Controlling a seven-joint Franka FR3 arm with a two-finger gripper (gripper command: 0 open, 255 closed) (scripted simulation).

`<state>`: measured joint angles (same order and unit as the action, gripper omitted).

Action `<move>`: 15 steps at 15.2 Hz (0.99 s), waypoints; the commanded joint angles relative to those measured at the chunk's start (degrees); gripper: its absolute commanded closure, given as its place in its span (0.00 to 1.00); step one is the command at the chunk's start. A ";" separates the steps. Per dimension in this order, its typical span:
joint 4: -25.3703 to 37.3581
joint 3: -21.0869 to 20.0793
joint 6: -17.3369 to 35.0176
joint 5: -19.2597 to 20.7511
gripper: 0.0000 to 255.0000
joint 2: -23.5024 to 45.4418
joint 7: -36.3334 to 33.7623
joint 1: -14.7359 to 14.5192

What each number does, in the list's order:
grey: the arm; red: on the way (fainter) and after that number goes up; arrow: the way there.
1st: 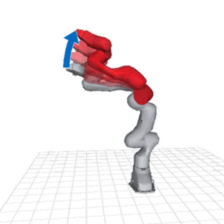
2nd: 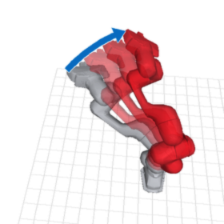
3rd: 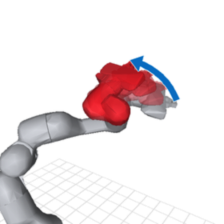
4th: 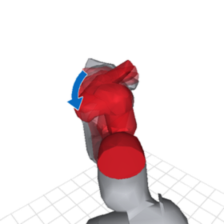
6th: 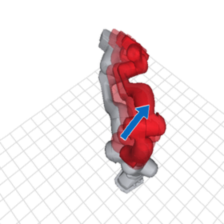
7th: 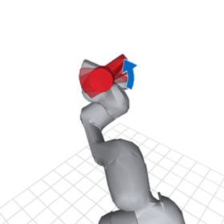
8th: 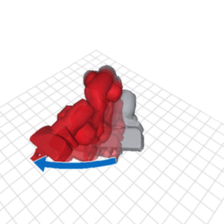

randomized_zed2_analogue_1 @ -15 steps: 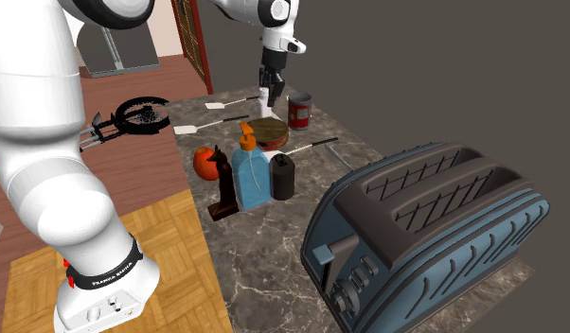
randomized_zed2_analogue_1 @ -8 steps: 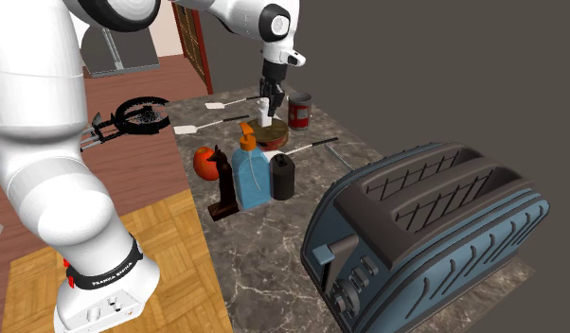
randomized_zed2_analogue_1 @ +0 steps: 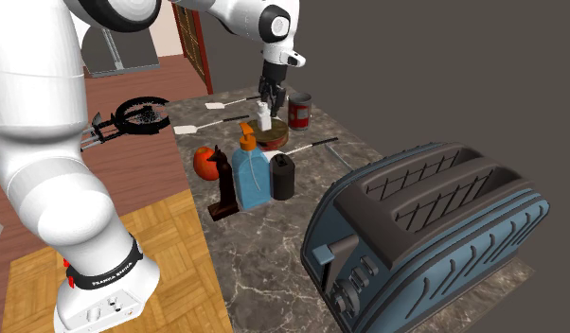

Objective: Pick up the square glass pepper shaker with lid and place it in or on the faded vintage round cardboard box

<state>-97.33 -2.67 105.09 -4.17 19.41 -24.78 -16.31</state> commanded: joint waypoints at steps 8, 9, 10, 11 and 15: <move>7.43 0.13 -7.32 0.15 0.00 0.11 -0.15 0.26; 7.43 0.13 -7.32 0.15 0.00 0.11 -0.15 0.26; 7.42 0.13 -7.32 0.15 0.00 0.11 -0.15 0.26; 7.42 0.13 -7.32 0.15 0.00 0.11 -0.15 0.26; 7.43 0.13 -7.32 0.15 0.00 0.11 -0.15 0.26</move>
<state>-89.91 -2.54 97.78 -4.02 19.52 -24.93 -16.05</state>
